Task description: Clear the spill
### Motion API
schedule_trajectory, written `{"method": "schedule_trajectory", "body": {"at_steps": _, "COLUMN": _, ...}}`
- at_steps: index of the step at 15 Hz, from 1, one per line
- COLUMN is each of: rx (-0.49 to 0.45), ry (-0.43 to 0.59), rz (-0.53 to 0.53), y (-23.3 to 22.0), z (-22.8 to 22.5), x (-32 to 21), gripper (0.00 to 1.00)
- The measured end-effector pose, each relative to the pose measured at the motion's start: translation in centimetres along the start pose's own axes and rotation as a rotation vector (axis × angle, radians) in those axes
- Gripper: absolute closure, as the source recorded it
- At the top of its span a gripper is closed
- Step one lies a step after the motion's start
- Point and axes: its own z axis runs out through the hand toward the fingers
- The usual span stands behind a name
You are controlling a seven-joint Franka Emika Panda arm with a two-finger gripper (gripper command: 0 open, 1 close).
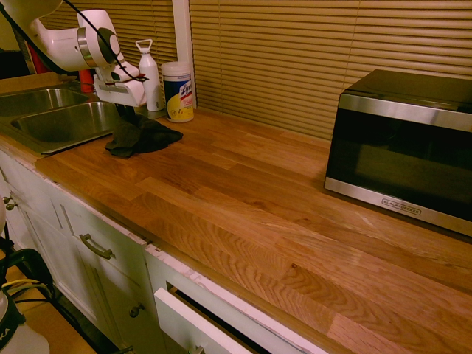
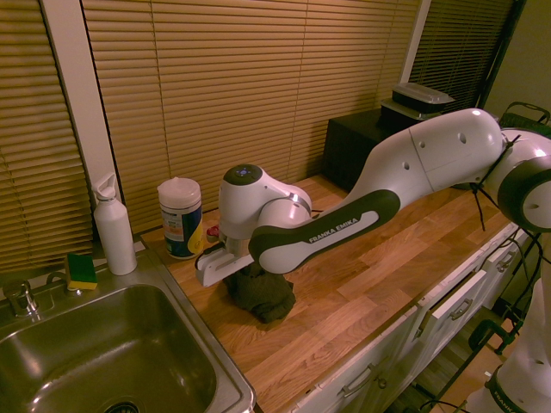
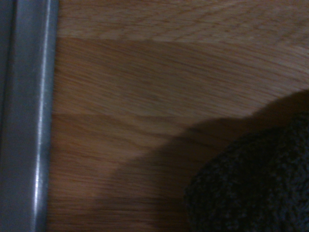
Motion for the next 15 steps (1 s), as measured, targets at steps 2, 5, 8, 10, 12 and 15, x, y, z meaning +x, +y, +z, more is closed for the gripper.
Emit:
{"method": "schedule_trajectory", "body": {"at_steps": 2, "rx": -0.003, "ry": -0.003, "rz": -0.008, "y": -0.9, "z": 0.2, "x": -0.5, "gripper": 0.0}}
{"method": "schedule_trajectory", "body": {"at_steps": 5, "rx": 0.001, "ry": -0.005, "rz": -0.012, "y": -1.6, "z": 0.2, "x": -0.9, "gripper": 0.0}}
{"method": "schedule_trajectory", "body": {"at_steps": 8, "rx": 0.005, "ry": -0.007, "rz": -0.009, "y": -1.7, "z": 0.0, "x": -0.9, "gripper": 0.0}}
{"method": "schedule_trajectory", "body": {"at_steps": 10, "rx": 0.015, "ry": -0.006, "rz": -0.005, "y": -1.8, "z": -0.6, "x": -0.7, "gripper": 0.0}}
{"method": "schedule_trajectory", "body": {"at_steps": 12, "rx": 0.035, "ry": 0.002, "rz": 0.002, "y": -1.7, "z": -2.2, "x": -0.3, "gripper": 0.0}}
{"method": "schedule_trajectory", "body": {"at_steps": 15, "rx": 0.061, "ry": 0.022, "rz": 0.019, "y": -1.1, "z": -6.3, "x": 0.9, "gripper": 0.0}}
